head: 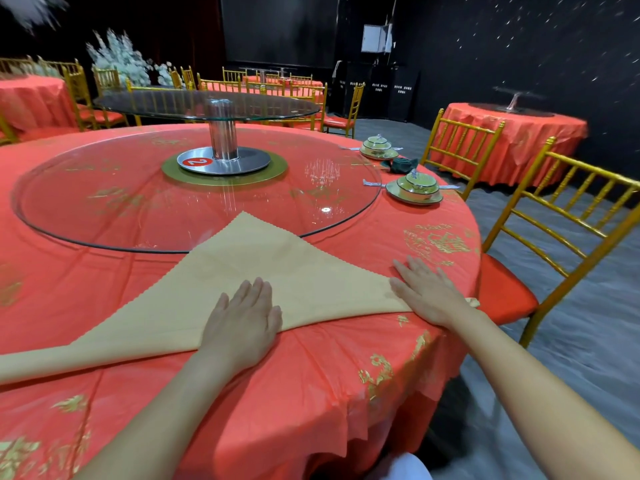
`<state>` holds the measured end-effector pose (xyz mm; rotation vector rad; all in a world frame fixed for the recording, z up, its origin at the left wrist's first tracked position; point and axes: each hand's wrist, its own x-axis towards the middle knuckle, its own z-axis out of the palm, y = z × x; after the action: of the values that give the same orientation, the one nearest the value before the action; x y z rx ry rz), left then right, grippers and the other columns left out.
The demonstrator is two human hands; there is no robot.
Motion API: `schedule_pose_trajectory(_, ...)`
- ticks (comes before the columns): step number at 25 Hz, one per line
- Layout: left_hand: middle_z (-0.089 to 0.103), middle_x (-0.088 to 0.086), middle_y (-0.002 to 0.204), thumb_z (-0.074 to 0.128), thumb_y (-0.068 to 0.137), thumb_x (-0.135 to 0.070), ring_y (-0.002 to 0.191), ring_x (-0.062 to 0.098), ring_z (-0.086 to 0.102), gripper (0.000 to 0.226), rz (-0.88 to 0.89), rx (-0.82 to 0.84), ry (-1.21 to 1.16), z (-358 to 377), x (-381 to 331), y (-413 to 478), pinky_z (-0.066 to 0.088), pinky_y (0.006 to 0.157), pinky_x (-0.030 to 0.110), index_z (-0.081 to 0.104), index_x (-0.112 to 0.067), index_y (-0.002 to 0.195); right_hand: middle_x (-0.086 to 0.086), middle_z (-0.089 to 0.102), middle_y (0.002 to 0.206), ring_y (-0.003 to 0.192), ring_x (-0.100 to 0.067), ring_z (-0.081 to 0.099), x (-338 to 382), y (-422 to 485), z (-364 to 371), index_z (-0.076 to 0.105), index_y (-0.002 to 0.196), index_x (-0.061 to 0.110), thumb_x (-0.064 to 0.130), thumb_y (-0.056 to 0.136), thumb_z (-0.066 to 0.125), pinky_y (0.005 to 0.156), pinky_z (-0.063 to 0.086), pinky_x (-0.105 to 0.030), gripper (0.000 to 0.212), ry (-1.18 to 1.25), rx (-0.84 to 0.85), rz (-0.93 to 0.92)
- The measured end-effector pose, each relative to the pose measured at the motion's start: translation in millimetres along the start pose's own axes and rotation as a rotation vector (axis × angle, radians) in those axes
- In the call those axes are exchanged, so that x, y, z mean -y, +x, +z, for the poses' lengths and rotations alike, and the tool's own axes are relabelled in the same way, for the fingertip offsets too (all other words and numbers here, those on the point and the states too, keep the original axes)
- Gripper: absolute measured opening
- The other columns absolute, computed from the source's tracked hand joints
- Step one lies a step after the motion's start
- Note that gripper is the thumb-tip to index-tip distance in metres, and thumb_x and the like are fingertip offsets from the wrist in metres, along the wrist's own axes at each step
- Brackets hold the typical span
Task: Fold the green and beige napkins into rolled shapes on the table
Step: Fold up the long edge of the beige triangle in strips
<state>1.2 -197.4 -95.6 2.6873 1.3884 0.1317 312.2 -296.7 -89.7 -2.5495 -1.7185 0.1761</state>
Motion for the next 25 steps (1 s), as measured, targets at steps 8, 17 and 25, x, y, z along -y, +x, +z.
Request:
schedule_pose_trajectory(8,0.003,0.001,0.159,0.015,0.100,-0.039,0.146,0.017,0.001,0.057,-0.022,0.024,0.000,-2,-5,0,0.006,0.117,0.044,0.008,-0.014,0.150,-0.001,0.000,0.159,0.145,-0.012,-0.005,133,-14,-5,0.007,0.150,0.013,0.042,0.100,0.015,0.118,-0.003,-0.036,0.058,0.014,-0.094,-0.263)
schedule_pose_trajectory(17,0.004,-0.003,0.159,0.016,0.100,-0.036,0.146,0.018,0.001,0.053,-0.018,0.063,0.005,-11,1,-10,0.004,0.114,0.054,0.009,-0.019,0.150,0.003,0.010,0.158,0.145,-0.007,0.005,195,-17,24,0.016,0.150,0.018,0.030,0.100,0.020,0.117,0.007,-0.032,0.051,0.048,-0.071,-0.297)
schedule_pose_trajectory(25,0.002,-0.004,0.159,0.016,0.099,-0.043,0.146,0.021,-0.001,0.052,-0.312,0.034,0.013,-21,95,-59,0.001,0.112,0.059,0.008,-0.031,0.149,0.002,0.007,0.159,0.145,-0.009,0.004,195,-22,20,0.013,0.150,0.018,0.028,0.100,0.019,0.116,0.006,-0.031,0.051,0.033,-0.080,-0.318)
